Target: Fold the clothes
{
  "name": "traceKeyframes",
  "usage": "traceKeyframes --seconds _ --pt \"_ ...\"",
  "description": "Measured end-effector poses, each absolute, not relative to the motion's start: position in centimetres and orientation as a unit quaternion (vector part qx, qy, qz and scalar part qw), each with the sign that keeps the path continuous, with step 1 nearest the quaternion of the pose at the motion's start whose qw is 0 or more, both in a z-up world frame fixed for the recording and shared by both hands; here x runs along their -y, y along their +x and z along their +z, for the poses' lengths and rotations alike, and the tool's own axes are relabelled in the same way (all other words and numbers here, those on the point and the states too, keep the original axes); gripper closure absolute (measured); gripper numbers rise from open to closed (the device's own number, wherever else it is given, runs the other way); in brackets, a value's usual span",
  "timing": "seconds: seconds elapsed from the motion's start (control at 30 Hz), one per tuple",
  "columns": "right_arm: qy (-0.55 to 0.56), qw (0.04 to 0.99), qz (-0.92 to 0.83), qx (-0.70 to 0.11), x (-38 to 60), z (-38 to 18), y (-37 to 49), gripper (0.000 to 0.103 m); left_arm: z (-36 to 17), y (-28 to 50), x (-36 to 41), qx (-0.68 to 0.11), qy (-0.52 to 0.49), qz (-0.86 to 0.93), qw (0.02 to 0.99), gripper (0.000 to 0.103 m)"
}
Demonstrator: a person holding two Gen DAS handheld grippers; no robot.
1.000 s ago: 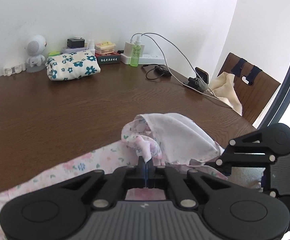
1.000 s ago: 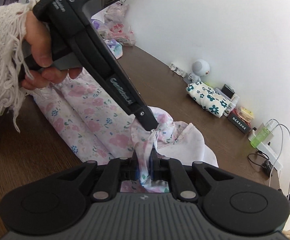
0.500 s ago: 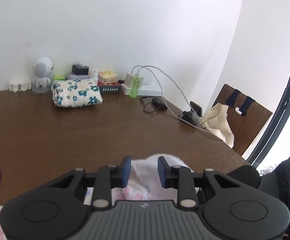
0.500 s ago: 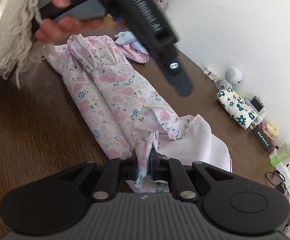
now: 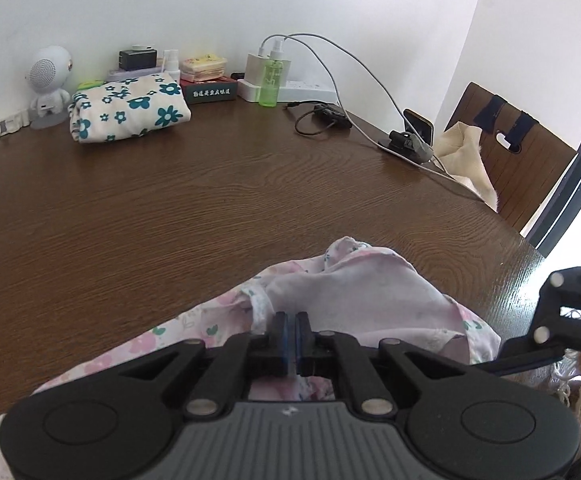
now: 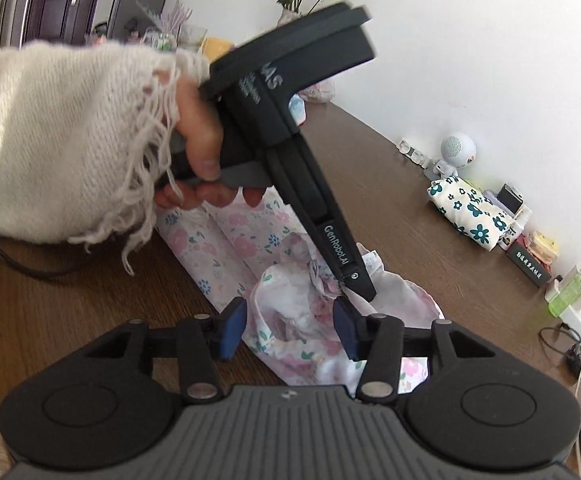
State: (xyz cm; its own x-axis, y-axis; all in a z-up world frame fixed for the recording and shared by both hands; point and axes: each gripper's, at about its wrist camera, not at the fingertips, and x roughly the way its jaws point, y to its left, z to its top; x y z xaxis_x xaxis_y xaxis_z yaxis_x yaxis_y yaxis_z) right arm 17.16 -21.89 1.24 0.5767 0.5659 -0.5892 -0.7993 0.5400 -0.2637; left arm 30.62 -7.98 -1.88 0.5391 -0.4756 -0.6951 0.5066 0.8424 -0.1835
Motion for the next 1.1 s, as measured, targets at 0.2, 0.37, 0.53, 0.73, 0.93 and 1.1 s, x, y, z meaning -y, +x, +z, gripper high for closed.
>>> traceKeyframes --seconds 0.2,0.37,0.53,0.73,0.93,1.1 --pt "-0.174 0.883 0.365 -0.238 26.1 3.0 19.2 0.066 -1.5 30.6 7.2 -0.385 0.004 -0.268 0.883 0.100" --pt "-0.157 0.874 0.364 -0.281 25.9 1.0 22.4 0.086 0.3 29.4 6.2 -0.358 -0.012 -0.267 0.895 0.087" --pt "-0.170 0.870 0.362 -0.289 24.6 -0.1 22.9 0.086 2.1 27.1 6.7 -0.326 0.021 -0.297 0.897 0.076" --pt "-0.186 0.865 0.357 -0.298 23.1 -1.2 23.2 0.087 0.4 26.5 8.3 -0.347 0.078 -0.293 0.888 0.082" --pt "-0.184 0.873 0.347 -0.289 23.2 -0.4 22.2 0.080 -1.2 26.5 7.8 -0.362 0.082 -0.290 0.882 0.087" --pt "-0.055 0.893 0.336 -0.295 27.5 2.0 21.8 0.049 -1.6 26.4 7.3 -0.359 0.086 -0.291 0.883 0.087"
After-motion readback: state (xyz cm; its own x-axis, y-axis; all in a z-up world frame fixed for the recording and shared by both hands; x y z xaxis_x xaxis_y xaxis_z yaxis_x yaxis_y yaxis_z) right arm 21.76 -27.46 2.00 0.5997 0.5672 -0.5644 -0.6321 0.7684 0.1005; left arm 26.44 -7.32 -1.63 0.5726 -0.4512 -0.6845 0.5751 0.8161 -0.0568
